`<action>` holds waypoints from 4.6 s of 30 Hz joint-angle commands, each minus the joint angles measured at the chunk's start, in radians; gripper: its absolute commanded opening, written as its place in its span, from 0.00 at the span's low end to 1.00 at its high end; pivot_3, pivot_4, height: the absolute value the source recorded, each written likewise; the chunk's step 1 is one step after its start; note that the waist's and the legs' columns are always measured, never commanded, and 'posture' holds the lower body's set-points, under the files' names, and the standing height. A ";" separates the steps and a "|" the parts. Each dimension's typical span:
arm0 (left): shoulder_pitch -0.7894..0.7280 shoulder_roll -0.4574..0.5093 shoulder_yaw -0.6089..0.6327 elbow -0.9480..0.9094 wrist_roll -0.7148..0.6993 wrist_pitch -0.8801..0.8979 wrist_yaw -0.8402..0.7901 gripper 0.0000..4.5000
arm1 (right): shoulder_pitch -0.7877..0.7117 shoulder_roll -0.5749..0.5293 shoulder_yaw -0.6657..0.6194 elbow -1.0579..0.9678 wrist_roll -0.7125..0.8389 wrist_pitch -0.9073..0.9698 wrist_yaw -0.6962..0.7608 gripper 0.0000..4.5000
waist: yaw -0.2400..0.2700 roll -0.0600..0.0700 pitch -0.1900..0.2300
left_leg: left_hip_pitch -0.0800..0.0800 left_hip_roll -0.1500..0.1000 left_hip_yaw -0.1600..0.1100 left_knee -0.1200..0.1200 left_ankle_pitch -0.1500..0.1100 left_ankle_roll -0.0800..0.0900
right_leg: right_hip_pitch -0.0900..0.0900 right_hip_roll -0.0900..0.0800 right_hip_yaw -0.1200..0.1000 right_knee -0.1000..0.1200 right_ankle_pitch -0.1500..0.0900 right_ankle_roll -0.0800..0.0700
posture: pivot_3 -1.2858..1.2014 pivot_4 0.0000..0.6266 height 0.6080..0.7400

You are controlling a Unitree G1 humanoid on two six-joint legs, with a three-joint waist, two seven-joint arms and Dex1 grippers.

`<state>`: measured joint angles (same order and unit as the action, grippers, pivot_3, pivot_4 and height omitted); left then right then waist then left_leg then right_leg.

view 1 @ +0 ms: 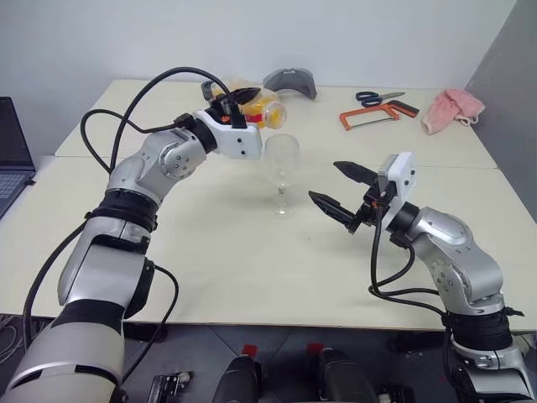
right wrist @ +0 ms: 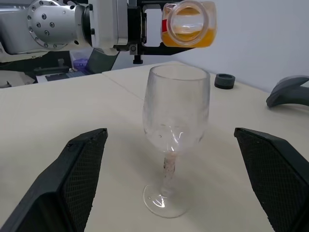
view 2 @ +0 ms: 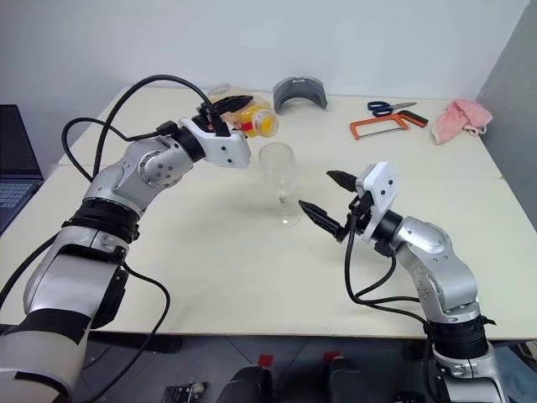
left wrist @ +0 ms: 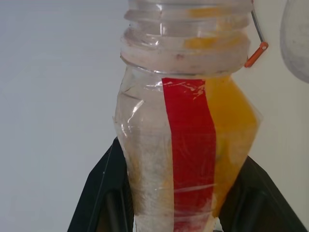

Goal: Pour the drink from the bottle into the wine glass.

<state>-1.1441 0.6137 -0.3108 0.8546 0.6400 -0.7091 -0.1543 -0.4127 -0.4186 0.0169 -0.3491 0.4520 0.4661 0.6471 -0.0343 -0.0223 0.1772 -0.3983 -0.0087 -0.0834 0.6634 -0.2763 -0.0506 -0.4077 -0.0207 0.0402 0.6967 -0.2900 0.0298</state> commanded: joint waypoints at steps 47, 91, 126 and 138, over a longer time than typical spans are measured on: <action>-0.155 0.066 -0.081 0.131 0.118 -0.095 0.163 0.38 | 0.020 0.038 0.012 -0.053 0.003 -0.026 -0.025 1.00 | 0.000 0.000 0.000 | 0.000 0.000 0.001 0.000 0.000 0.000 | -0.001 0.000 0.000 0.001 0.000 0.000 | 0.52 0.24 1.00; -0.203 0.066 -0.122 0.175 0.149 -0.106 0.204 0.38 | -0.072 -0.038 -0.040 0.110 0.024 -0.076 0.129 1.00 | 0.000 0.000 0.000 | 0.000 -0.001 0.001 0.001 0.000 0.000 | -0.001 0.000 0.000 0.001 0.000 0.000 | 0.52 0.24 1.00; -0.223 0.066 -0.158 0.207 0.167 -0.111 0.250 0.38 | -0.039 -0.039 -0.015 0.068 0.028 -0.060 0.120 1.00 | 0.000 0.000 0.000 | 0.000 -0.001 0.001 0.001 0.000 0.000 | -0.001 0.000 0.001 0.001 0.000 0.000 | 0.52 0.24 1.00; -0.185 0.025 -0.096 0.209 0.038 -0.079 0.148 0.38 | -0.026 -0.004 -0.003 0.039 -0.015 -0.103 0.060 1.00 | 0.000 0.000 0.000 | 0.000 -0.001 0.001 0.001 0.000 0.000 | -0.001 0.000 0.001 0.002 0.000 0.000 | 0.52 0.24 1.00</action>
<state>-1.3257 0.6441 -0.4599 1.0718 0.7361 -0.8028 0.0147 -0.4397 -0.4236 0.0224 -0.2662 0.4496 0.3975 0.7196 -0.0345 -0.0224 0.1772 -0.3986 -0.0095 -0.0821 0.6645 -0.2760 -0.0511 -0.4089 -0.0211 0.0408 0.6983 -0.2899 0.0298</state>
